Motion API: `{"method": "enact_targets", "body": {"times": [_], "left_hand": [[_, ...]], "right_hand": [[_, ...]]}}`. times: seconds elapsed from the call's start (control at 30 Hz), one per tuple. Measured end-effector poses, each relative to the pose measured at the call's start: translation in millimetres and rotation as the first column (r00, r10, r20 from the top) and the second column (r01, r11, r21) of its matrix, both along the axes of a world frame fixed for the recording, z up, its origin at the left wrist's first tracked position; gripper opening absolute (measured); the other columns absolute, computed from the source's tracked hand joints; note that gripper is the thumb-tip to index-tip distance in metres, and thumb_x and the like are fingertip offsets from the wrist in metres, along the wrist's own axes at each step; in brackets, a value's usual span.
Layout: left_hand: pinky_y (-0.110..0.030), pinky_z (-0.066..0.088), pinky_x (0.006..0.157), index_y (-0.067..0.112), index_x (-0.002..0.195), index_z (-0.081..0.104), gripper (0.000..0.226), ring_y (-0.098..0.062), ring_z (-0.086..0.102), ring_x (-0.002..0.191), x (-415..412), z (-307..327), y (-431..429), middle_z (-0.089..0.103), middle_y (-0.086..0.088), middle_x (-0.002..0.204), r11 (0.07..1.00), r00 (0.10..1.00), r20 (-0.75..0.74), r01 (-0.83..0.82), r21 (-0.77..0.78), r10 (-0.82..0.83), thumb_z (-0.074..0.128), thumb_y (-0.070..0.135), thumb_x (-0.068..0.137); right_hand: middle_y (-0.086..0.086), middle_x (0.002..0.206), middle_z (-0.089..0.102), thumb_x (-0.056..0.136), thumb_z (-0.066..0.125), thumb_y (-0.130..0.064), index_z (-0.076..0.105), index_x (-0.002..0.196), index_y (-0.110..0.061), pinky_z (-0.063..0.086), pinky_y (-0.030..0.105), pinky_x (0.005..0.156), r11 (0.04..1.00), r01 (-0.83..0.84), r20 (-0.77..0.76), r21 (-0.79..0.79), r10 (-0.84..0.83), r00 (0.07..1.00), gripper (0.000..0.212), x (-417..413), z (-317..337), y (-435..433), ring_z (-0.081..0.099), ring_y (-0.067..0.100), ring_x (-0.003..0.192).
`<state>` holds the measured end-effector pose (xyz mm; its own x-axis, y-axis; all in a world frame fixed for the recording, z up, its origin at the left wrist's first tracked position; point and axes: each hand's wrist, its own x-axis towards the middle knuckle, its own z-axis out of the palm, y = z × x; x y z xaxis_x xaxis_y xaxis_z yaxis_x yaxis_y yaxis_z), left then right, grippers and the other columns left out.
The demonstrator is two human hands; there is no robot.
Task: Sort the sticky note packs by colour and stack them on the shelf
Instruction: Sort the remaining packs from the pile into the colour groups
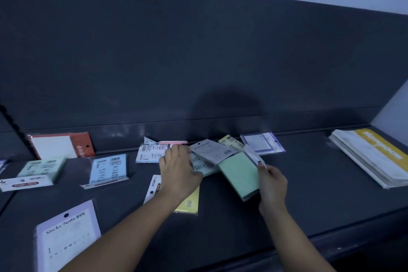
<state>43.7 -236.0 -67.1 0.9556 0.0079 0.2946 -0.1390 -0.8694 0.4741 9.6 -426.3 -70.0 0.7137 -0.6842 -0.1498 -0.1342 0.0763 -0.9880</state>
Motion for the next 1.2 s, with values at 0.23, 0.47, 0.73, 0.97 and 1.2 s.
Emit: {"method": "enact_targets", "body": {"times": [0.23, 0.47, 0.73, 0.97, 1.2], "left_hand": [[-0.037, 0.007, 0.112, 0.023, 0.125, 0.047, 0.041, -0.02, 0.031, 0.132, 14, 4, -27, 0.049, 0.004, 0.132, 0.908, 0.976, 0.068, 0.166, 0.384, -0.207, 0.05, 0.031, 0.085], [-0.034, 0.044, 0.057, 0.011, 0.097, 0.066, 0.016, -0.029, 0.059, 0.063, 23, 25, -11, 0.065, -0.008, 0.068, 0.927, 0.967, 0.231, -0.013, -0.375, 0.107, 0.052, 0.013, 0.092], [-0.044, 0.054, 0.082, 0.014, 0.105, 0.049, 0.032, -0.022, 0.061, 0.087, 19, 32, -4, 0.059, 0.002, 0.091, 0.367, 0.985, -0.089, -0.137, -0.92, 0.146, 0.058, -0.007, 0.083], [-0.045, 0.053, 0.086, 0.021, 0.141, 0.024, 0.08, -0.026, 0.06, 0.098, -1, 15, 13, 0.057, -0.002, 0.102, 0.336, 0.963, -0.265, -0.266, -0.904, 0.049, 0.063, -0.011, 0.078], [-0.039, 0.05, 0.086, 0.016, 0.086, 0.059, 0.014, -0.026, 0.058, 0.096, -22, 3, 40, 0.055, -0.007, 0.101, 0.806, 0.945, -0.262, -0.309, -0.505, 0.198, 0.069, 0.022, 0.079]], "right_hand": [[0.005, 0.073, 0.062, 0.092, 0.054, -0.015, 0.062, 0.076, -0.009, 0.044, 0.029, 0.061, 0.997, -0.058, 0.06, 0.042, 0.055, 0.997, 0.019, 1, 7, 4, 0.055, 0.016, 0.066], [0.008, 0.076, 0.062, 0.093, 0.054, -0.014, 0.062, 0.077, -0.008, 0.044, 0.03, 0.063, 0.992, -0.1, 0.074, 0.077, 0.095, 0.993, 0.019, 0, 8, -8, 0.054, 0.018, 0.068], [0.008, 0.084, 0.07, 0.087, 0.065, -0.018, 0.067, 0.085, -0.01, 0.052, 0.033, 0.066, 0.952, -0.256, 0.088, 0.167, 0.244, 0.966, 0.009, 6, 3, 6, 0.064, 0.018, 0.074], [0.004, 0.084, 0.069, 0.088, 0.062, -0.018, 0.066, 0.09, -0.016, 0.047, 0.025, 0.056, 0.931, -0.291, 0.068, 0.219, 0.283, 0.957, 0.005, 12, 4, 21, 0.063, 0.016, 0.069], [0.0, 0.079, 0.066, 0.091, 0.054, -0.02, 0.063, 0.083, -0.017, 0.044, 0.026, 0.055, 0.936, -0.261, 0.074, 0.236, 0.25, 0.965, 0.013, 12, 3, 41, 0.061, 0.015, 0.068]]}}
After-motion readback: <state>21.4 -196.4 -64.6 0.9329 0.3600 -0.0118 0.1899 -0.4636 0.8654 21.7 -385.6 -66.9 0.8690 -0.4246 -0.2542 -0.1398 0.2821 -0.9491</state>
